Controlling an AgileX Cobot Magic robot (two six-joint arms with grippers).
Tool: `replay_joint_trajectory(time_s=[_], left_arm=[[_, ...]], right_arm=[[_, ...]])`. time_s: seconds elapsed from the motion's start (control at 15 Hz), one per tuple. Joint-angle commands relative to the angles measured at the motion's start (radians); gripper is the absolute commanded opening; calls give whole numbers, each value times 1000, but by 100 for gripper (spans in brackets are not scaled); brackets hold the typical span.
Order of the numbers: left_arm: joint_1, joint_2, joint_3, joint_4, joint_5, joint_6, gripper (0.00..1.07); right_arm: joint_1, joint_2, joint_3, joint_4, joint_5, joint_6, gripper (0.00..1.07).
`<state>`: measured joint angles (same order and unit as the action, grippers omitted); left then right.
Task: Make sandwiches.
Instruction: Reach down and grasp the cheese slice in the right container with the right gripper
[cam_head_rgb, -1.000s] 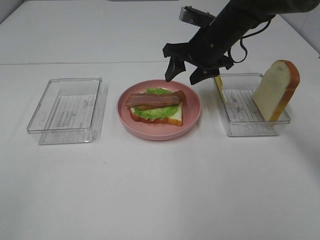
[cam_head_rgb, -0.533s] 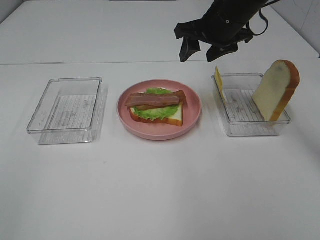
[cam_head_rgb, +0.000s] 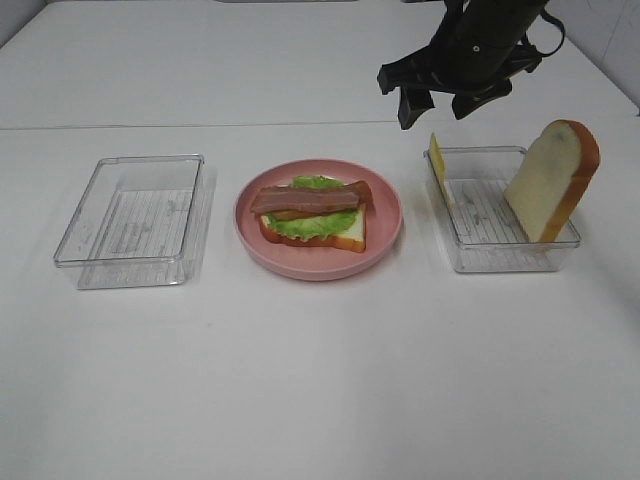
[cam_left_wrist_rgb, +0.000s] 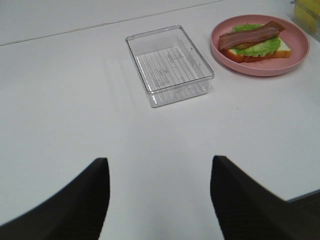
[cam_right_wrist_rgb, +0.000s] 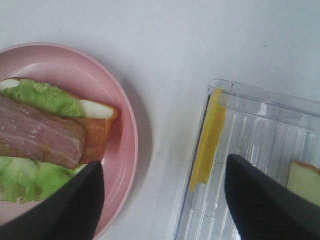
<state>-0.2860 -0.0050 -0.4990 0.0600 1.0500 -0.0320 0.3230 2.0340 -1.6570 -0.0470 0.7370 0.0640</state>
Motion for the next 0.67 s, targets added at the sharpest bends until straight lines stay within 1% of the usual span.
replay_joint_trajectory(time_s=[0.07, 0.33, 0.53, 0.67], left_arm=[[-3, -23, 1, 1, -5, -3, 58], [-3, -23, 1, 1, -5, -3, 58], [-3, -23, 1, 1, -5, -3, 58], [-3, -23, 1, 1, -5, -3, 58]], right_arm=[[-38, 76, -94, 13, 71, 8, 64], [-45, 156, -208, 35, 126, -10, 64], [-54, 224, -274, 31, 167, -3, 64], [-71, 250, -282, 34, 174, -1, 64]])
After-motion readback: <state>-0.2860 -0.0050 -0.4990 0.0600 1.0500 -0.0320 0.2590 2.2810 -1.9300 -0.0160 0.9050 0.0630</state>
